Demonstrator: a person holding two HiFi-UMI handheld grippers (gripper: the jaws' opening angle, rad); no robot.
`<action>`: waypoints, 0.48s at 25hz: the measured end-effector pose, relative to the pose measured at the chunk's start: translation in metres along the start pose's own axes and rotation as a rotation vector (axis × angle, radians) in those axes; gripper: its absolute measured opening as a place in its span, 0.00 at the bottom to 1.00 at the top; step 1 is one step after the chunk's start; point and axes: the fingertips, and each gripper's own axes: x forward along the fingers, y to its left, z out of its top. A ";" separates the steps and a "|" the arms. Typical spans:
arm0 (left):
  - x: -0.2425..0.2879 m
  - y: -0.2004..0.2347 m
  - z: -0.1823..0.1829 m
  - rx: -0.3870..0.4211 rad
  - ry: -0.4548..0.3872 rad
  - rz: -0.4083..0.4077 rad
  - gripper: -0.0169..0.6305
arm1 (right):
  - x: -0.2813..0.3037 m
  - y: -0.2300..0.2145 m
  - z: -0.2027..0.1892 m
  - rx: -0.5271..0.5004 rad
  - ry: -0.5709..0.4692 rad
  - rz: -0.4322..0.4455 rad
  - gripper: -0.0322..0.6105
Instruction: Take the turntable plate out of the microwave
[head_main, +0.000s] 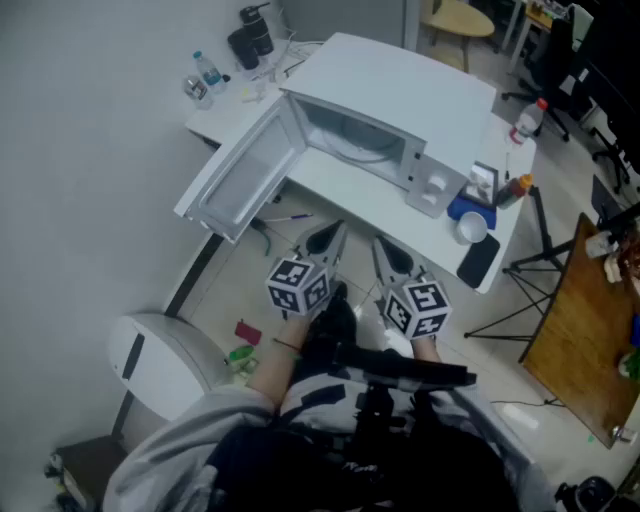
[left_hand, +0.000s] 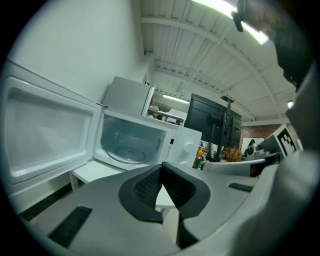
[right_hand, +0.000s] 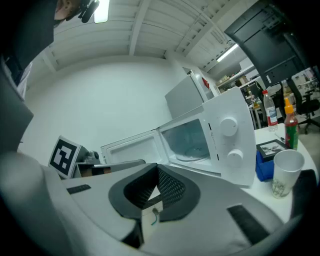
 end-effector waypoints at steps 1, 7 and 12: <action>0.009 0.008 0.000 -0.025 0.010 -0.008 0.04 | 0.008 -0.004 0.002 0.004 0.004 -0.003 0.05; 0.057 0.062 0.001 -0.147 0.076 -0.046 0.11 | 0.060 -0.024 0.009 0.023 0.033 -0.030 0.05; 0.093 0.109 -0.003 -0.249 0.131 -0.035 0.15 | 0.100 -0.034 0.010 0.034 0.062 -0.056 0.05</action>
